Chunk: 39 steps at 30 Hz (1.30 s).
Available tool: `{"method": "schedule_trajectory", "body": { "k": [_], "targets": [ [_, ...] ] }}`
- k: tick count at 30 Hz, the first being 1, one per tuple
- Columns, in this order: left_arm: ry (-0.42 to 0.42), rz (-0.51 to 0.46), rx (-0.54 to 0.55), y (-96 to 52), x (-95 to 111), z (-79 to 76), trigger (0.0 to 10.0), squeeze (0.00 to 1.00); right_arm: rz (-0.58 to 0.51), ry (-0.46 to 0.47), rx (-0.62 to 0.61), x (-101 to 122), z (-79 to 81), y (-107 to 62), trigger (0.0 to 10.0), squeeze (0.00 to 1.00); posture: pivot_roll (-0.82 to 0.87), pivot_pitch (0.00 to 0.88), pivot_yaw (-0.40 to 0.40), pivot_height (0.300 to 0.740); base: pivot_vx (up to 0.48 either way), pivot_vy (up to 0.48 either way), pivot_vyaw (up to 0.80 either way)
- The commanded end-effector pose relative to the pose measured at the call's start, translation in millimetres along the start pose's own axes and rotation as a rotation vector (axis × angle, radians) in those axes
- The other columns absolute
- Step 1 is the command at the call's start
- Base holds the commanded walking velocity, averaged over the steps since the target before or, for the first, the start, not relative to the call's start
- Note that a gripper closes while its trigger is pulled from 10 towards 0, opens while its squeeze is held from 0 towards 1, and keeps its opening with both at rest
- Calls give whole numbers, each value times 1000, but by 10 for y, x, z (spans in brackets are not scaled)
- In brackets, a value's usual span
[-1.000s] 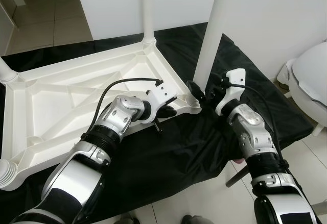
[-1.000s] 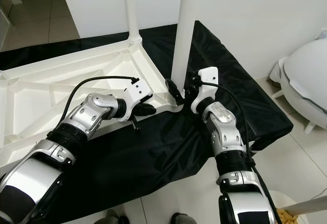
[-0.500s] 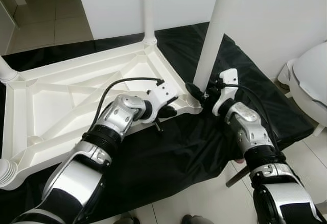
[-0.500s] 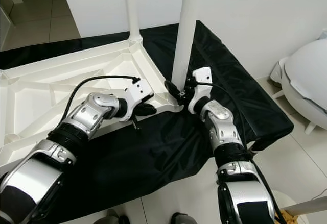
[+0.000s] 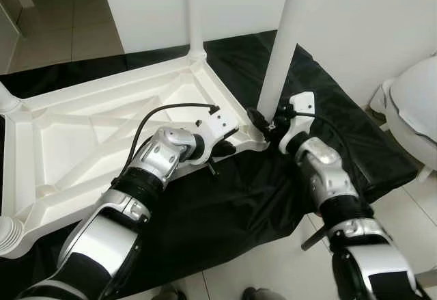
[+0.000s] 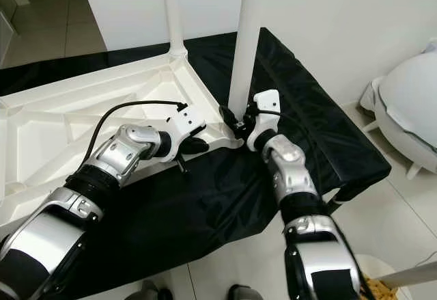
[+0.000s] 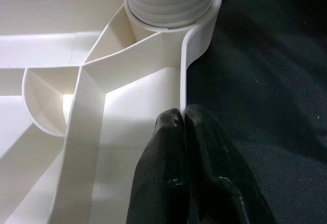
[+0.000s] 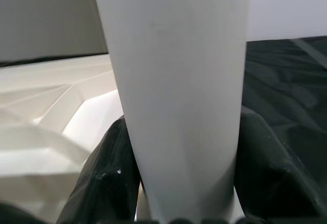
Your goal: Building children table
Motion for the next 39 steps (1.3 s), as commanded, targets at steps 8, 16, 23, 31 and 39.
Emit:
{"method": "schedule_trajectory", "body": {
  "k": [8,16,23,31,39],
  "targets": [
    [-14,10,5,-27,-41,-1,10000,0,-101,187,-292,-99,-34,-57,0,0,-53,146,63,740,0,0,0],
    [-16,12,3,-21,-39,1,10000,0,-145,208,-386,-75,106,-48,0,0,-51,144,66,740,0,0,0],
    [-14,12,2,-17,-36,-4,10000,0,-140,201,-378,-45,97,-55,10000,43,-54,144,65,740,0,0,0],
    [-15,8,2,-17,-25,-4,10000,0,-91,142,-234,-4,24,-65,10000,0,-54,141,65,740,0,0,0],
    [-14,9,1,-21,-28,-6,10000,0,-19,71,-143,-59,7,-82,10000,0,-53,139,68,740,0,0,0]
  ]
}}
Point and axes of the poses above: a point about 5 cm out from each wrist's last joint towards the gripper, its own y axis pointing out of the wrist towards the gripper, its own x axis along the axis of the wrist's last joint, z = x × y, the point moved 6 cm from there along y, pointing out of the wrist towards the gripper, and after that the axes turned 15 degrees about y, right-handed, at the moved point
